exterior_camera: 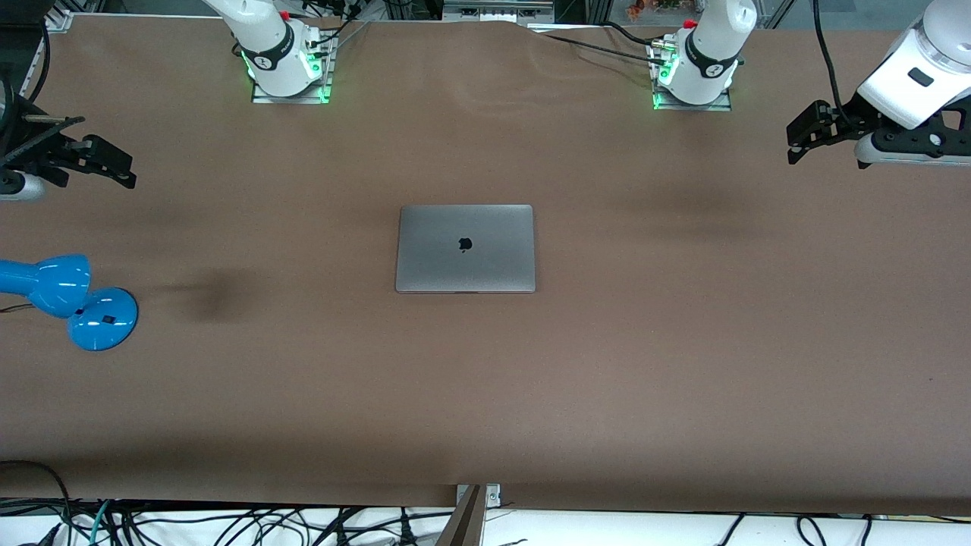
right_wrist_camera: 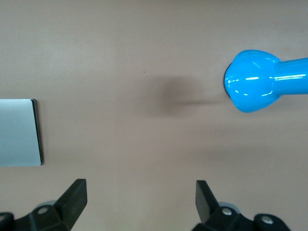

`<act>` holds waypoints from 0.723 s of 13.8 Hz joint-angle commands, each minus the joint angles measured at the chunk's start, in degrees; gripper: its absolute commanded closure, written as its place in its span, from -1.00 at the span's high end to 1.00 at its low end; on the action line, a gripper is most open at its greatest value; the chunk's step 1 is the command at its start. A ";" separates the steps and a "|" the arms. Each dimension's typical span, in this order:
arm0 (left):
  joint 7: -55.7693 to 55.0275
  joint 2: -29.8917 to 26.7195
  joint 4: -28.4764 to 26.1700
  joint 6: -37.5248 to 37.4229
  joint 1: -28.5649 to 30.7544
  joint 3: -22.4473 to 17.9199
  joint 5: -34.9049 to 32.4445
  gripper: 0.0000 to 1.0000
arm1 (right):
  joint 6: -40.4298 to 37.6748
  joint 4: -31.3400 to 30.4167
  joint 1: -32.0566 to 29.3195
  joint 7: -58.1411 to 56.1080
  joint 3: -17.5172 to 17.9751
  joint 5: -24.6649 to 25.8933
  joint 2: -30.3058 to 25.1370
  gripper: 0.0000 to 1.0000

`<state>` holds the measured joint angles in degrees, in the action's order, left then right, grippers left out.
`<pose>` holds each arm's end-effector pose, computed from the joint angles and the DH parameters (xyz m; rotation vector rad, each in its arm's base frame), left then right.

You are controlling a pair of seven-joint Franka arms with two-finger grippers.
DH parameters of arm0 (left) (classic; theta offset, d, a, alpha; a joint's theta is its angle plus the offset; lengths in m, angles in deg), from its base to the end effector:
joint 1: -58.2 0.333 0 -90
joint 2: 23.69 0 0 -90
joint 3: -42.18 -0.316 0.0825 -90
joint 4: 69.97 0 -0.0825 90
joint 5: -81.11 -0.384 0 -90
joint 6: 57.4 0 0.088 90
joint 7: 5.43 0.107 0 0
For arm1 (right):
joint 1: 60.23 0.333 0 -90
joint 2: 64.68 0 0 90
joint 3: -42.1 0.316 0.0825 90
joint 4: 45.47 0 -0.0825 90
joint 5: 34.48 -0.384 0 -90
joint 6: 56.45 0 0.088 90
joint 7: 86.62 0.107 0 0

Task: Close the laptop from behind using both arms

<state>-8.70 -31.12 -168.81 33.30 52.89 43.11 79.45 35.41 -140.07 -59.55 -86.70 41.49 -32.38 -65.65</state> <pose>0.5108 -0.0533 0.6220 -3.1085 0.0812 0.0152 0.5503 -0.0032 0.5988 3.1048 0.0068 -0.0480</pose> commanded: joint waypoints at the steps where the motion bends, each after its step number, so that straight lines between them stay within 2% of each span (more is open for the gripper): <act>1: 1.68 0.22 0.76 -1.14 3.90 3.80 1.48 1.00 | 0.86 -1.30 -1.21 0.69 1.49 0.71 -1.06 1.00; 10: 2.12 0.31 0.67 -1.67 3.38 3.64 1.39 1.00 | 1.21 -0.59 -0.33 1.22 1.49 0.45 0.35 1.00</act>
